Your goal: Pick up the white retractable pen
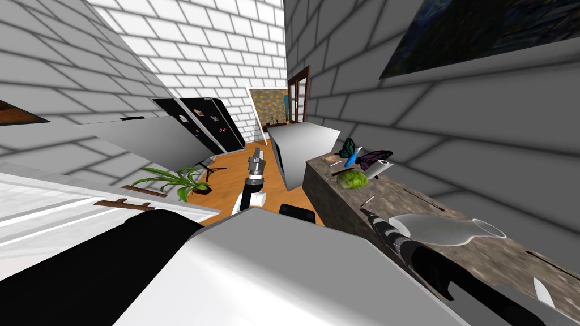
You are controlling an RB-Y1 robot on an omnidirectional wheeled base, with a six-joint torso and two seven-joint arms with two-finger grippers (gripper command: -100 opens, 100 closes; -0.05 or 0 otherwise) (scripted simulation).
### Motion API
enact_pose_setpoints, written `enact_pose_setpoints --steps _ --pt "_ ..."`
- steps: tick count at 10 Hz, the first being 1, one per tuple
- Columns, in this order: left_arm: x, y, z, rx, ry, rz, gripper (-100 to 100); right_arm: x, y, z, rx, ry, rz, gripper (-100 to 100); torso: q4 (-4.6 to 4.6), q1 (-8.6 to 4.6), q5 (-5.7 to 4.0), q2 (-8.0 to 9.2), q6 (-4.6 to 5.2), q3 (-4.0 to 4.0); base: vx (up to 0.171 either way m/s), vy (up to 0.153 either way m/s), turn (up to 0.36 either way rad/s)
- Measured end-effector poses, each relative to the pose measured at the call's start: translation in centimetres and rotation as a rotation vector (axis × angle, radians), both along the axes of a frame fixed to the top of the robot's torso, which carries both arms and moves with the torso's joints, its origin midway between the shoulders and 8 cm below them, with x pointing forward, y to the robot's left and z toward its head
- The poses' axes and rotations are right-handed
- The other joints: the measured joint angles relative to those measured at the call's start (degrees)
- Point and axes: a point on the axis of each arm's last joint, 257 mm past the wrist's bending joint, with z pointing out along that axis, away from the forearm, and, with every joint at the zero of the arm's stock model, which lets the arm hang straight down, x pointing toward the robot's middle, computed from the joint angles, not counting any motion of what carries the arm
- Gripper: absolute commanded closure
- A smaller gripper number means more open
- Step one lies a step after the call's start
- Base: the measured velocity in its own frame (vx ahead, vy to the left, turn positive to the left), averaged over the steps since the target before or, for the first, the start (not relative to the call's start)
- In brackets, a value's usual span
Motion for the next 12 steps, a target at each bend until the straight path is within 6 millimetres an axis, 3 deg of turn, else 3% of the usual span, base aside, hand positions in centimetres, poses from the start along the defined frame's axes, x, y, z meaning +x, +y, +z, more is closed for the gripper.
enact_pose_setpoints --steps 2,4,6,8,12 --pt "0.0 0.0 0.0 0.0 0.0 0.0 0 -2.5 -0.8 -1.0 -0.017 0.093 -0.028 -100 -0.04 0.0 0.0 -0.15 -0.06 -0.09 0.074 -0.02 0.257" --pt "0.0 0.0 0.0 0.0 0.0 0.0 0 -3.8 -1.6 -1.7 -0.033 0.159 -0.049 -100 -0.02 -0.02 0.0 -0.08 -0.04 -0.05 0.063 -0.026 0.238" --pt "0.0 0.0 0.0 0.0 0.0 0.0 0 -7.2 -3.0 -2.7 -0.056 0.257 -0.089 -100 -0.05 -0.07 -0.01 -0.2 -0.02 -0.12 0.082 -0.038 0.179" --pt "0.0 0.0 0.0 0.0 0.0 0.0 0 -8.2 -3.2 -3.1 -0.068 0.305 -0.111 -100 -0.03 -0.02 -0.01 -0.11 -0.02 -0.07 0.069 -0.026 0.199" --pt "0.0 0.0 0.0 0.0 0.0 0.0 0 -12.6 -4.8 -4.1 -0.109 0.439 -0.186 -100 -0.04 -0.02 -0.01 -0.19 0.01 -0.11 0.084 -0.035 0.156"
